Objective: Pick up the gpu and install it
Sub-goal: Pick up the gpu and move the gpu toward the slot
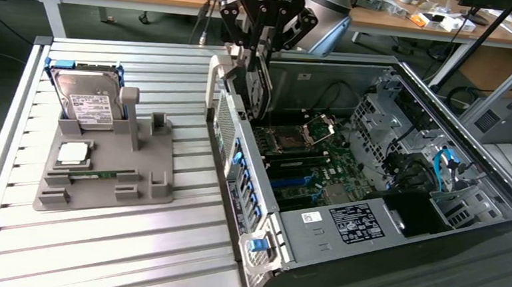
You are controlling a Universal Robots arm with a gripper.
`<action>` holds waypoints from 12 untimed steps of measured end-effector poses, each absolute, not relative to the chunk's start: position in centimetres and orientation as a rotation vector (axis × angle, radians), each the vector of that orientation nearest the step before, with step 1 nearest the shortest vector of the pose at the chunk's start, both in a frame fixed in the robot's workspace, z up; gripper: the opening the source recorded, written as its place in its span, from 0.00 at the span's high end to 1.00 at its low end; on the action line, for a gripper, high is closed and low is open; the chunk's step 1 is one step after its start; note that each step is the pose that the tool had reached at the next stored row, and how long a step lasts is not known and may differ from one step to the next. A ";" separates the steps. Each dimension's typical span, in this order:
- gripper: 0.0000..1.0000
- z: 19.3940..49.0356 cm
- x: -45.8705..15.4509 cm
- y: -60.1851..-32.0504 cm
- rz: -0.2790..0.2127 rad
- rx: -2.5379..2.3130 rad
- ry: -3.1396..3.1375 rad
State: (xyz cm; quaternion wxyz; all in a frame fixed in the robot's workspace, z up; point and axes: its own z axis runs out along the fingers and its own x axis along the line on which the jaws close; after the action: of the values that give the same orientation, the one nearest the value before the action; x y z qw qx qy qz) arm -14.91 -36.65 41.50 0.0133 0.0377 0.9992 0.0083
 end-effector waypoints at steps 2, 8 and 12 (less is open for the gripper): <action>0.73 41.5 -14.7 -36.6 0.026 0.117 3.113; 0.73 41.5 -14.3 -36.7 0.026 0.117 3.113; 0.73 41.5 -13.9 -36.7 0.026 0.117 3.113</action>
State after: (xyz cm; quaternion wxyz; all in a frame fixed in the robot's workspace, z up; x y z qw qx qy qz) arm -13.94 -36.66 41.50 0.0134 0.0377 0.9992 0.0082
